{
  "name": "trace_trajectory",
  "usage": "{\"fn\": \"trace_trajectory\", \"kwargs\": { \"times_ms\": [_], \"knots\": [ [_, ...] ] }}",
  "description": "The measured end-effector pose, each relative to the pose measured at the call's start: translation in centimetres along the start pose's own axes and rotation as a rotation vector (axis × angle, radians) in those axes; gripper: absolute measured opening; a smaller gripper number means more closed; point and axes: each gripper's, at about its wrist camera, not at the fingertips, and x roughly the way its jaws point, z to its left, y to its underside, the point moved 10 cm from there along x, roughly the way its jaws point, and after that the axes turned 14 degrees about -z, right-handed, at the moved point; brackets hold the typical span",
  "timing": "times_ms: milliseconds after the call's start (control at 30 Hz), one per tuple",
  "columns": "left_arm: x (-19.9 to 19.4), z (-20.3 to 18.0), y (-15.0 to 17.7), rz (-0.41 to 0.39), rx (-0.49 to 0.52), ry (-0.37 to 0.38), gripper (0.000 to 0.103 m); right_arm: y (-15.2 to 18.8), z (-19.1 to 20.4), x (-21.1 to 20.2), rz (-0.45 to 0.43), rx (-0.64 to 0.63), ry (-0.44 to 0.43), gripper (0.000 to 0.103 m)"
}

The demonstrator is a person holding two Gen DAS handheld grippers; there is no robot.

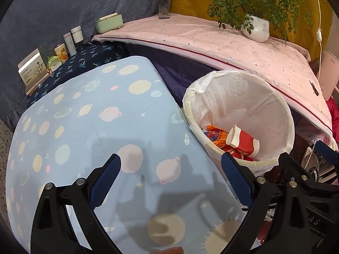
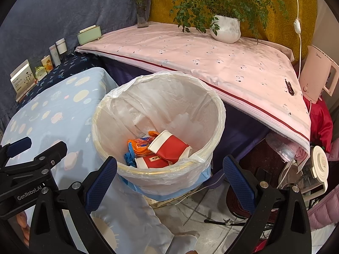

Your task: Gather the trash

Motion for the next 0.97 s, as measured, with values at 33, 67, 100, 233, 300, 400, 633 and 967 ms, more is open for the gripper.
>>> {"fn": "trace_trajectory", "kwargs": {
  "times_ms": [33, 67, 100, 233, 300, 400, 633, 967],
  "knots": [
    [-0.01, 0.01, -0.05, -0.001, 0.001, -0.002, 0.091, -0.01, 0.01, 0.00, 0.000, 0.000, 0.000, 0.096],
    [-0.02, 0.02, -0.08, -0.002, 0.001, -0.003, 0.091, 0.01, 0.00, 0.01, 0.001, 0.000, 0.000, 0.096],
    [-0.03, 0.02, -0.08, -0.002, 0.000, -0.003, 0.091, -0.01, 0.03, -0.01, 0.001, 0.001, 0.000, 0.096],
    [-0.10, 0.06, 0.01, -0.003, -0.008, -0.010, 0.091, 0.23, -0.19, 0.02, 0.001, 0.000, -0.003, 0.096],
    [-0.13, -0.02, 0.14, -0.001, -0.008, -0.011, 0.091, 0.45, -0.41, 0.02, 0.003, 0.000, -0.004, 0.096],
    [-0.10, 0.03, 0.32, 0.003, -0.009, -0.013, 0.091, 0.58, -0.49, 0.05, 0.005, 0.001, -0.004, 0.096],
    [-0.11, 0.00, 0.44, 0.002, -0.003, -0.015, 0.091, 0.75, -0.49, -0.10, 0.007, 0.001, -0.002, 0.096],
    [-0.22, -0.24, 0.72, -0.001, 0.002, -0.002, 0.091, 0.75, -0.45, -0.17, 0.006, 0.004, 0.000, 0.096]
  ]
}}
